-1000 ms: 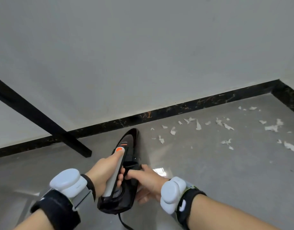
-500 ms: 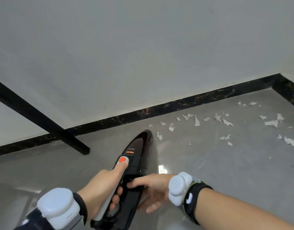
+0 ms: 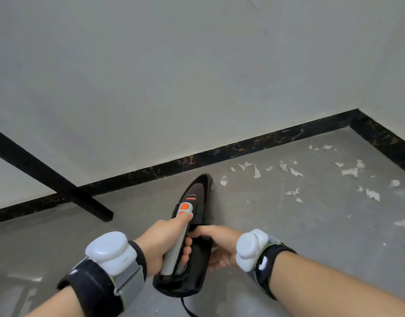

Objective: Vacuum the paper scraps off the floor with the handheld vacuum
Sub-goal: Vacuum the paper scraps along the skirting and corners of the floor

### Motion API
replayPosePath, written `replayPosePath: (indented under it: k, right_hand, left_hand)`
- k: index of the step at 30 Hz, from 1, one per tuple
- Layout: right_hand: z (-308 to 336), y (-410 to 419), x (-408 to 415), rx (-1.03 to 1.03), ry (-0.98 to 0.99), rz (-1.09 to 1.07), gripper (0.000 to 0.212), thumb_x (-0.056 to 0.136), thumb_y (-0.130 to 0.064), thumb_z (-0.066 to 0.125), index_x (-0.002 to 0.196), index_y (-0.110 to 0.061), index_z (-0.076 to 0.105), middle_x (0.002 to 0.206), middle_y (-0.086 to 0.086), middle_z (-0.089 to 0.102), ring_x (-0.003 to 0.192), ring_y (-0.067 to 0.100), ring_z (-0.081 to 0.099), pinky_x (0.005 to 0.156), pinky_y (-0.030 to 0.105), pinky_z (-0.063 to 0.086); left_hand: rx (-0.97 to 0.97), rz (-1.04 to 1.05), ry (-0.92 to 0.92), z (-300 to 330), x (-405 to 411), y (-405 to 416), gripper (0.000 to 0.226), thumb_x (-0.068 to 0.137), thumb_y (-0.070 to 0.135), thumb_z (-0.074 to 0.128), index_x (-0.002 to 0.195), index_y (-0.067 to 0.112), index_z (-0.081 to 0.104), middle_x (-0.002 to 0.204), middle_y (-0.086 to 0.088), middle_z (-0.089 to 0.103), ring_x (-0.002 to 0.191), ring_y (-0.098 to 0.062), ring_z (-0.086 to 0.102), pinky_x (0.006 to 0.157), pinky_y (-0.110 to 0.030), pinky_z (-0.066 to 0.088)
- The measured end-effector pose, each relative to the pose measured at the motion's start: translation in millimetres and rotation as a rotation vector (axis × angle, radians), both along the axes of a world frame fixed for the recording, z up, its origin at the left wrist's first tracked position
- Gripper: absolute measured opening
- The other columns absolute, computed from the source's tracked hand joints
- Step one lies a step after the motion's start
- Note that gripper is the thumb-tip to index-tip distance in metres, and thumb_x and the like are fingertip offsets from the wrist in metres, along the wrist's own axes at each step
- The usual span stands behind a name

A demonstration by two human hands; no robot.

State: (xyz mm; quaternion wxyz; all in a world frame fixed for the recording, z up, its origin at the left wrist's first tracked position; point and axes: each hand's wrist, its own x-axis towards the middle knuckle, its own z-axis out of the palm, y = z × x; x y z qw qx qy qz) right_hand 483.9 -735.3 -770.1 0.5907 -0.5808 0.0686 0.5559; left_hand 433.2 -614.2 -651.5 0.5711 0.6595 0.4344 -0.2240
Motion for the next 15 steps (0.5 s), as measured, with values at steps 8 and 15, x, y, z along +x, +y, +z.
replayPosePath:
  k: [8,15]
  right_hand:
    - [5,15,-1,0.013,0.034,-0.088,0.040,0.066,-0.043,0.080,0.097,-0.018,0.077,0.105,0.008,0.078,0.102,0.030,0.076,0.094,0.042,0.059]
    - [9,17,-6,0.056,0.047,-0.146,0.037,0.076,-0.038,0.078,0.105,-0.015,0.077,0.103,0.010,0.079,0.097,0.029,0.075,0.083,0.040,0.062]
  left_hand:
    - [0.139,-0.027,0.010,12,-2,2,0.035,0.098,0.040,0.057,0.092,0.005,0.056,0.058,-0.007,0.052,0.038,-0.017,0.046,0.037,-0.019,0.041]
    - [0.195,-0.099,-0.023,14,0,-3,0.030,0.100,0.036,0.054,0.095,0.006,0.054,0.063,-0.005,0.047,0.042,-0.013,0.040,0.037,-0.016,0.034]
